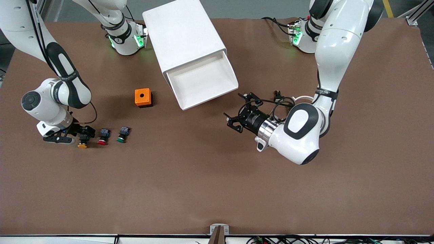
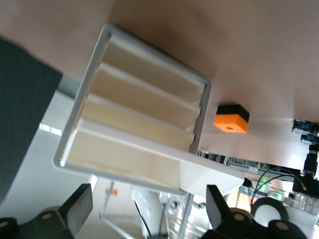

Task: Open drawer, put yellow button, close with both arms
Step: 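Grasp the yellow button with the right gripper while the left gripper releases, then carry the yellow button with the right gripper over the open drawer, then lower the yellow button into the drawer and open the right gripper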

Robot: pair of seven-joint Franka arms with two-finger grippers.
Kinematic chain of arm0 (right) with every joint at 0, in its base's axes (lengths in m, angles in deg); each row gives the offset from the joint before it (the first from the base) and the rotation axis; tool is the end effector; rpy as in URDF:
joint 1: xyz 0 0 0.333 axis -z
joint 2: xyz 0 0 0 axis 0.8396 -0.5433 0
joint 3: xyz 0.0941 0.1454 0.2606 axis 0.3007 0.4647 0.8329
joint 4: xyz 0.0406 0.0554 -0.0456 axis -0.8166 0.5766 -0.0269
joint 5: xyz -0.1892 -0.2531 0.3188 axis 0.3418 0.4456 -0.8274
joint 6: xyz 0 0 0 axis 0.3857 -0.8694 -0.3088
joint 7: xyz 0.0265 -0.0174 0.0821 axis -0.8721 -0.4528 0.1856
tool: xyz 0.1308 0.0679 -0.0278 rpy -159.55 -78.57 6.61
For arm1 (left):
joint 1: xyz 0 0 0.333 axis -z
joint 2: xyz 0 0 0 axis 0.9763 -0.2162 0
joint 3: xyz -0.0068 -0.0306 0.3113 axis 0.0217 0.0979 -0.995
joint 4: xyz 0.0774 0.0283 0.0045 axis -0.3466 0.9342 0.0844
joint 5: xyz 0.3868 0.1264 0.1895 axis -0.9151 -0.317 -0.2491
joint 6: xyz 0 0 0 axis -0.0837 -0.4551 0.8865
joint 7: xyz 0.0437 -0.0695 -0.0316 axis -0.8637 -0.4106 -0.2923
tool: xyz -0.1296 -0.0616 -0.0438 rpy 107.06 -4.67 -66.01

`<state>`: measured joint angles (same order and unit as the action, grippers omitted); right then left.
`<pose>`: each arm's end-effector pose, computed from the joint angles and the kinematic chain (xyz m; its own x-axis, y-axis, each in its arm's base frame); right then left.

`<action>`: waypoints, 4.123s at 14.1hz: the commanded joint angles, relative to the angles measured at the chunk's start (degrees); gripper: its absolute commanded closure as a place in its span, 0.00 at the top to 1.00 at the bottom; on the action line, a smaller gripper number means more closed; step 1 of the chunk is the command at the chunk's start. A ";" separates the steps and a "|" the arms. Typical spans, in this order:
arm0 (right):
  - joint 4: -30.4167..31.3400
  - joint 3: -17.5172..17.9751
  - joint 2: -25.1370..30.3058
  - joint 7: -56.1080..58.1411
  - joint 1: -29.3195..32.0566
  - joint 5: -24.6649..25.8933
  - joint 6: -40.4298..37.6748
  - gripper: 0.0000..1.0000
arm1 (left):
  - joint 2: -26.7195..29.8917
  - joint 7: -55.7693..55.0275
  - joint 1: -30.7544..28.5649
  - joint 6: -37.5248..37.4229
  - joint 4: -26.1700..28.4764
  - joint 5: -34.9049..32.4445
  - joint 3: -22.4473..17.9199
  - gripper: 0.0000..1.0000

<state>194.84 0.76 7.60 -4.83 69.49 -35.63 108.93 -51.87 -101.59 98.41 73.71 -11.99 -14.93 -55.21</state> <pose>0.5663 -0.1473 0.0802 0.9939 -0.0733 0.0827 -0.0763 -0.9965 0.0333 0.6357 -0.4088 0.2925 0.1068 0.4695 -0.8764 0.7479 -0.6188 -0.2403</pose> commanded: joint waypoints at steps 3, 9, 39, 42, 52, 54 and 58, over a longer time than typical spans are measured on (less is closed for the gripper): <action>-1.44 1.32 0.34 0.84 1.14 -0.74 -3.78 0.10 | 1.63 14.61 -0.16 5.72 0.94 -8.85 -0.85 1.00; -6.27 1.24 3.57 2.32 1.23 -0.65 -15.27 0.00 | 2.43 29.82 -0.33 13.90 1.11 -19.05 -1.03 1.00; -17.96 2.03 26.55 -104.79 -54.31 -6.80 -47.30 0.00 | 13.33 41.71 -0.07 24.37 3.40 -53.07 -0.68 1.00; -21.65 1.94 21.80 -107.61 -55.46 -6.63 -47.12 0.00 | 13.33 41.71 -0.16 24.37 3.40 -53.07 -0.68 1.00; -25.87 1.94 11.78 -117.37 -60.12 -3.20 -40.71 0.00 | 12.89 41.62 -0.51 25.42 3.49 -53.16 -0.85 1.00; -27.02 1.94 10.63 -118.95 -60.91 -3.02 -40.62 0.00 | 12.97 41.36 -0.51 25.42 3.58 -53.16 -0.85 1.00; -28.16 1.94 9.22 -121.33 -61.79 -2.14 -40.53 0.00 | 12.97 32.42 -0.42 26.38 3.66 -53.16 -0.77 1.00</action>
<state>168.70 3.45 17.95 -124.07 8.92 -38.84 69.15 -40.07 -64.78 97.94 99.04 -9.65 -66.82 -56.15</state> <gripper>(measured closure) 0.590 0.000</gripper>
